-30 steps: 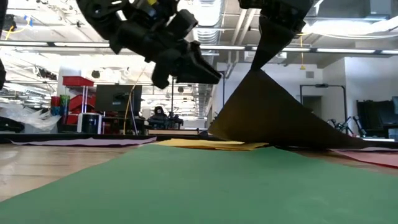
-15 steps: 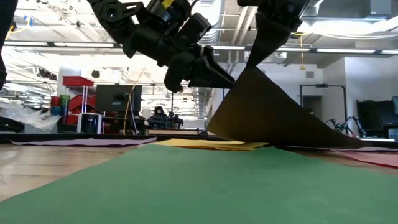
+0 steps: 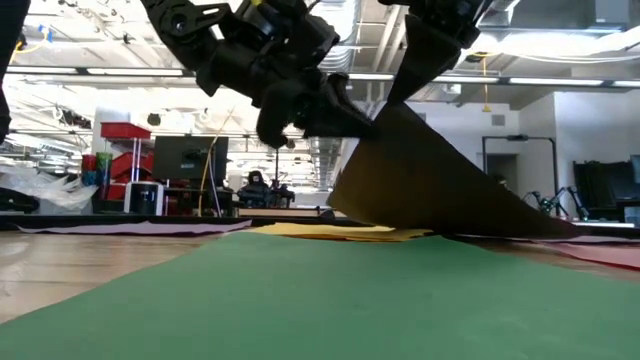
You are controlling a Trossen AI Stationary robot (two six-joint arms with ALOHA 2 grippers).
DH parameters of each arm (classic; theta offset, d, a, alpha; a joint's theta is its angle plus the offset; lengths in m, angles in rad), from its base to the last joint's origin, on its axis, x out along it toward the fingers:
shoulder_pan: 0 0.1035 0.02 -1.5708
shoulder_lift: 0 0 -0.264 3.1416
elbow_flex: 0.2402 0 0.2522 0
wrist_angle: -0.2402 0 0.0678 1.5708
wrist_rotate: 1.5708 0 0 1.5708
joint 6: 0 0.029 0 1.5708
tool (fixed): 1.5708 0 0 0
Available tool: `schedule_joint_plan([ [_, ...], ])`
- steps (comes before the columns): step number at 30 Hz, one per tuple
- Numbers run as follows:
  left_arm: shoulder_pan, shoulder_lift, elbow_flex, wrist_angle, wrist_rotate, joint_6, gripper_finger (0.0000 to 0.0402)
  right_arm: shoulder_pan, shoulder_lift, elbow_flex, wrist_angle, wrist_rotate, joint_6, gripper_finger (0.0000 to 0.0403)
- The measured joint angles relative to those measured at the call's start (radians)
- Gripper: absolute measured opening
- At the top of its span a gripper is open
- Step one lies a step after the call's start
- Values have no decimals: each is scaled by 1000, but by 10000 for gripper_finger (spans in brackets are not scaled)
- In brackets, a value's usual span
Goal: Organize paper
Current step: Move the black paper to the bottom left of the table
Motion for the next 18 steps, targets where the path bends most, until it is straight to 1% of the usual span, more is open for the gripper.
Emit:
schedule_joint_plan([
  [2, -1, 4, -1, -7, 0, 1, 7, 0, 0, 0, 7, 0, -2, 0],
  [4, -1, 12, 1, 5, -12, 0, 3, 0, 0, 0, 7, 0, -2, 0],
  [6, -4, 13, 0, -5, -55, 1, 1, 0, 0, 0, 7, -1, -3, 0],
  [8, -8, 12, 0, -13, -72, 17, 1, -1, 0, 0, 11, -1, -3, 0],
  [12, -27, -20, -1, -108, -79, 23, 1, 0, 0, 0, 31, 1, 14, 0],
  [18, -86, -113, -1, -324, -110, -5, 0, 7, 0, 0, 62, 4, 3, 0],
])
